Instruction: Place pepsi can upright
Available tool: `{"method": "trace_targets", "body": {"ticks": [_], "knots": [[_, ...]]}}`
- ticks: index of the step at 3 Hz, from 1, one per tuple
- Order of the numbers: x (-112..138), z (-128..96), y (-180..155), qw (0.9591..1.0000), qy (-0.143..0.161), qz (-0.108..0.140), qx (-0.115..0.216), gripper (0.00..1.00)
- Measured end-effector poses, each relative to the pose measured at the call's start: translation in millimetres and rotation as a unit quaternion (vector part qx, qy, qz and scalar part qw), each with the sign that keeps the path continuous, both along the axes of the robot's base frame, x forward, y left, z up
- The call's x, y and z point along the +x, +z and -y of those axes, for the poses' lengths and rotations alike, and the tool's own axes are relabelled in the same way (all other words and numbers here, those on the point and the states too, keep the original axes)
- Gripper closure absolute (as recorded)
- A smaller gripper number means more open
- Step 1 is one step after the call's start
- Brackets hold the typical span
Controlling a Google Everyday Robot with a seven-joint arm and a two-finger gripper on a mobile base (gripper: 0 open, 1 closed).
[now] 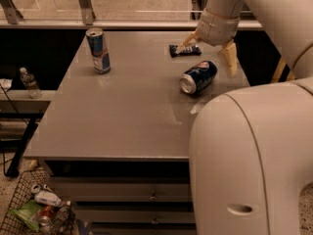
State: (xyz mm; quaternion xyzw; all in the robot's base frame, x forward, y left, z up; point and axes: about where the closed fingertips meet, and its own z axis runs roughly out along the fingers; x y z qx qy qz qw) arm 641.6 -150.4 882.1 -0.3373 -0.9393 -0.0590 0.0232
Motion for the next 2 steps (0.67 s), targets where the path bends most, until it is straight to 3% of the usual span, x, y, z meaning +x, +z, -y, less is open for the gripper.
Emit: {"method": "trace_targets", "body": {"ticks": [2], "knots": [[5.6,-14.8,-25.3,0.9996,0.002,-0.028,0.004,0.00]]}}
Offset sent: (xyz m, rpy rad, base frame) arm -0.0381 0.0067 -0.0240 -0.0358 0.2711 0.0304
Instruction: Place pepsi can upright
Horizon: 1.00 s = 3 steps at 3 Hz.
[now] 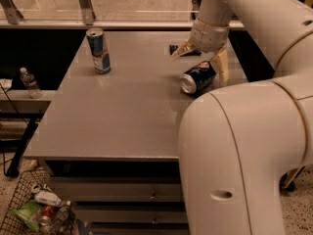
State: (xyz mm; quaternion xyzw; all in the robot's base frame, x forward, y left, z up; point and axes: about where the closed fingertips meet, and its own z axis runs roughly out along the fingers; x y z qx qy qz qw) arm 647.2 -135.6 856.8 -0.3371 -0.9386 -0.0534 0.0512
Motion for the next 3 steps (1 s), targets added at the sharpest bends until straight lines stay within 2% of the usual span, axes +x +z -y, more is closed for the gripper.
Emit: {"method": "trace_targets", "body": {"ticks": [1,3], "knots": [[-0.2,-3.0,-8.2,0.9999,0.006,-0.009,-0.001,0.18],[-3.2,-5.3,-18.6,0.9996,0.018,-0.023,0.002,0.64]]}}
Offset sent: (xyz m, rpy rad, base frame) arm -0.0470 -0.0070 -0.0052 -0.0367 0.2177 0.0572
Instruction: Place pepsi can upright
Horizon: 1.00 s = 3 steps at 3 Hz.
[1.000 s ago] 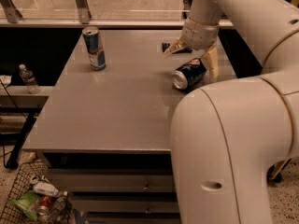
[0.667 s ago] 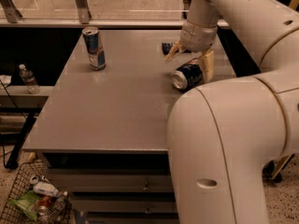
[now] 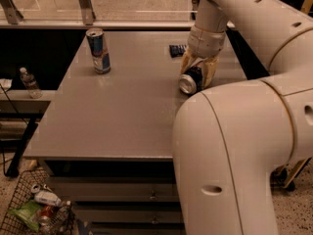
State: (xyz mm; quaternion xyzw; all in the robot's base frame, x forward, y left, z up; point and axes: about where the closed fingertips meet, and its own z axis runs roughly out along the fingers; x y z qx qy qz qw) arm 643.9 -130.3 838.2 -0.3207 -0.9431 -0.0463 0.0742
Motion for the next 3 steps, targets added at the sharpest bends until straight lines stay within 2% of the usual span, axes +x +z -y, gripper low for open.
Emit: {"method": "trace_targets", "body": {"ticks": [1,2,3], "knots": [[-5.8,-0.4,20.3,0.9973,0.047,0.056,-0.007,0.95],[-15.0,5.0,46.0,0.9843,0.099,0.142,-0.032,1.00],[-36.4,12.8,70.2,0.9559,0.170,0.236,-0.041,1.00]]}}
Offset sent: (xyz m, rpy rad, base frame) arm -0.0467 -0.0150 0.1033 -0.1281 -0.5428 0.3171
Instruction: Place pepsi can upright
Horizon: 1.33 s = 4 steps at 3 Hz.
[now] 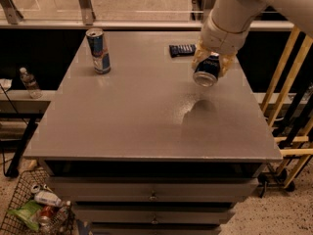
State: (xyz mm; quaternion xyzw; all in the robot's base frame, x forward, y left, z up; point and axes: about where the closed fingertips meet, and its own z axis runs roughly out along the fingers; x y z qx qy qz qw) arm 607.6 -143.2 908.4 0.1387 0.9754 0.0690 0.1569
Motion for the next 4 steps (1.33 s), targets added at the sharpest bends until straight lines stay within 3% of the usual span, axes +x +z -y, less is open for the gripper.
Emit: {"method": "trace_targets", "body": {"ticks": [1,2,3,4], "knots": [[1.9,-8.4,9.3,0.9990,0.019,0.038,0.009,1.00],[2.9,-8.1,8.9,0.9991,0.018,0.038,0.009,1.00],[0.6,-8.2,9.8,0.9984,0.035,0.042,0.015,1.00],[-9.6,-6.5,11.6,0.9951,0.076,0.057,0.028,1.00]]}}
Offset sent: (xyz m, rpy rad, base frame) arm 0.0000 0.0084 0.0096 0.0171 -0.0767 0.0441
